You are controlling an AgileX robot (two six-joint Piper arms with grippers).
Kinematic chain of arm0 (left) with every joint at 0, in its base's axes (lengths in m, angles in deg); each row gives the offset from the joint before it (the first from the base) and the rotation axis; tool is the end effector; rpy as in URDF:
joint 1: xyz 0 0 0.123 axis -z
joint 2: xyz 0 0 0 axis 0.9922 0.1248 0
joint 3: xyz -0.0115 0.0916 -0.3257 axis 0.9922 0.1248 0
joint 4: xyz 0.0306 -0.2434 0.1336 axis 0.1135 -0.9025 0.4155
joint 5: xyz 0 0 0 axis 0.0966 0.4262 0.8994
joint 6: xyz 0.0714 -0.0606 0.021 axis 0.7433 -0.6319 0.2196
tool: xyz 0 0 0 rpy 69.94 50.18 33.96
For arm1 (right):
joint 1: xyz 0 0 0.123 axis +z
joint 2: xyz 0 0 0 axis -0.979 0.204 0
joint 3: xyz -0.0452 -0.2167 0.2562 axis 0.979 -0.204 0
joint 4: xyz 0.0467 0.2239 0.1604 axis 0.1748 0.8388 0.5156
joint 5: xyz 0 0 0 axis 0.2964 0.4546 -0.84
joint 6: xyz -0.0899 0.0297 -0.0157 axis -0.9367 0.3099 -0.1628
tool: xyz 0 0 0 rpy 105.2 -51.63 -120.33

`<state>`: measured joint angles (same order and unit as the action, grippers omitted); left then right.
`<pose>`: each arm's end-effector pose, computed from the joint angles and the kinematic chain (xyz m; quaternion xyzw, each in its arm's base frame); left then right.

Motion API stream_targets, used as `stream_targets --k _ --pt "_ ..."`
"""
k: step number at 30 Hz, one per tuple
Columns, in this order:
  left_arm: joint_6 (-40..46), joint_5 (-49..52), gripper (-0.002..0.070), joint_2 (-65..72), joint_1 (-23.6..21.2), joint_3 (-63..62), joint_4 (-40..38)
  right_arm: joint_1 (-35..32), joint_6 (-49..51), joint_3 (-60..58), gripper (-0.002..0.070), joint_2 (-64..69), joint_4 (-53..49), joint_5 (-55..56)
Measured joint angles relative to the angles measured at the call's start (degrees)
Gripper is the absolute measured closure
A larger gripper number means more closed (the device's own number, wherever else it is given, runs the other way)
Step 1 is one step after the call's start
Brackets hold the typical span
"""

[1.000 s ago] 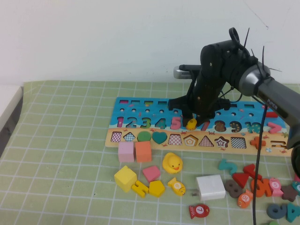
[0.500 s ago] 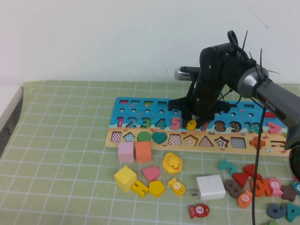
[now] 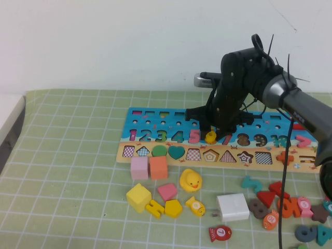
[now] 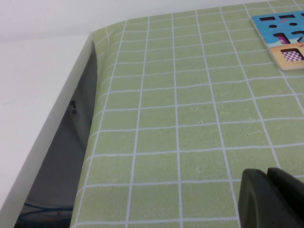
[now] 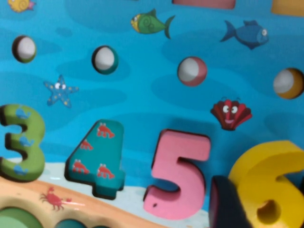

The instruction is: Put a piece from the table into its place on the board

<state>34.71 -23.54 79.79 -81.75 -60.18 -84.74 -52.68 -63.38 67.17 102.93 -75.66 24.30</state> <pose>0.0324 -0.0024 0.1775 0.0296 0.7834 0.0001 0.6208 0.5500 0.2679 0.1880 -0.0335 0.9835 0.0923 0.1519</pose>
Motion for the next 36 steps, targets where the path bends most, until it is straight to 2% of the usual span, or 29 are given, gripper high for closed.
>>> stream_targets --k 6,13,23,26,31,33,36 --pt "0.0 0.0 0.0677 0.0 0.0 0.0 0.0 0.0 0.1 0.01 0.0329 0.0 0.0 -0.25" --pt "0.0 0.0 0.0677 0.0 0.0 0.0 0.0 0.11 -0.01 1.01 0.0321 0.23 0.23 -1.43" --pt "0.0 0.0 0.0677 0.0 0.0 0.0 0.0 0.11 -4.99 11.6 0.0328 1.24 2.51 -5.47" --pt "0.0 0.0 0.0677 0.0 0.0 0.0 0.0 0.42 -7.25 12.24 0.0391 1.13 3.46 -5.58" --pt "0.0 0.0 0.0677 0.0 0.0 0.0 0.0 0.69 -9.04 12.24 0.0606 3.0 3.8 -5.68" --pt "0.0 0.0 0.0677 0.0 0.0 0.0 0.0 0.69 -9.3 12.24 0.0645 4.0 3.8 -5.68" --pt "0.0 0.0 0.0677 0.0 0.0 0.0 0.0 0.69 -9.4 12.24 0.0668 5.39 3.8 -5.8"
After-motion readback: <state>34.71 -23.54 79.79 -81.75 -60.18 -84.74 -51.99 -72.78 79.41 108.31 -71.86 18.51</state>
